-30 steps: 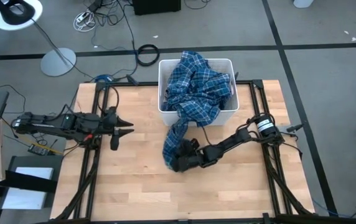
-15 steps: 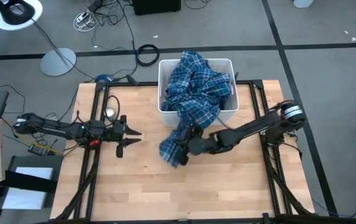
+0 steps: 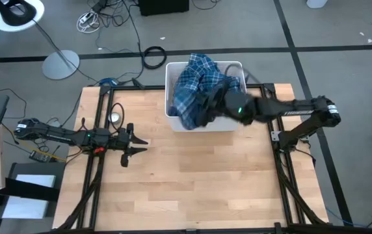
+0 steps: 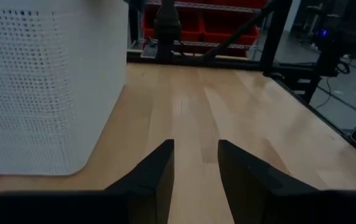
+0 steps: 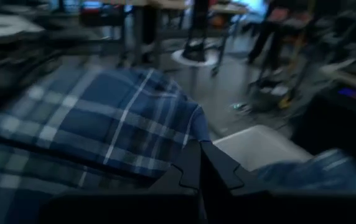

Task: Sort clothes
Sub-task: Put the blue long sleeve polo into the white laundry bin

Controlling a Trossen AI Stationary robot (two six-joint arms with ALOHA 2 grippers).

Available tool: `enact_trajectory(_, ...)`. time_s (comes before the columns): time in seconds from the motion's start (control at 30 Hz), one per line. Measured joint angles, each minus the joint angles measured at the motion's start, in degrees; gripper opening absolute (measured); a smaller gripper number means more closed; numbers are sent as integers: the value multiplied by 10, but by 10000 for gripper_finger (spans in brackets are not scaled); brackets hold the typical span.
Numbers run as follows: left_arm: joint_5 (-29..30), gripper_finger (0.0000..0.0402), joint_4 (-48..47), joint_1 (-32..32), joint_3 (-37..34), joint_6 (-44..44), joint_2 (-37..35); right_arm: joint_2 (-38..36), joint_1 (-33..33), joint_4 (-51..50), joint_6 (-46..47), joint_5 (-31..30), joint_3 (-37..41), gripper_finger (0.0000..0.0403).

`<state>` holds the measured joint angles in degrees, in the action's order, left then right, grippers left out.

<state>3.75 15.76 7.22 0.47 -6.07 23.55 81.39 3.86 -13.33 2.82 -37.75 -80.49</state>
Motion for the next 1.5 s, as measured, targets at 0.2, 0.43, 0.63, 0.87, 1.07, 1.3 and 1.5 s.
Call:
enact_trajectory(0.2, -7, 128, 13, -1, 0, 13, 0, -3, -80, -50, -54, 17, -71, 0)
enact_trajectory(0.43, -8, 128, -5, -17, 0, 14, -35, 6, -161, -140, -16, 98, -97, 0)
enact_trajectory(0.63, -9, 128, -68, -32, 0, 14, -134, 32, -201, -260, 57, 139, -97, 0)
enact_trajectory(0.87, -8, 128, -137, -32, 0, 14, -235, 104, -224, -311, 95, 205, -97, 0)
enact_trajectory(1.07, -9, 128, -147, -31, 0, -17, -231, 206, -271, -332, 217, 301, -97, 0)
enact_trajectory(1.3, -10, 128, -136, -31, 1, -34, -229, 307, -318, -358, 362, 349, -100, 0)
enact_trajectory(1.5, -9, 128, -125, -31, 1, -33, -228, 322, -321, -360, 405, 360, -100, 0)
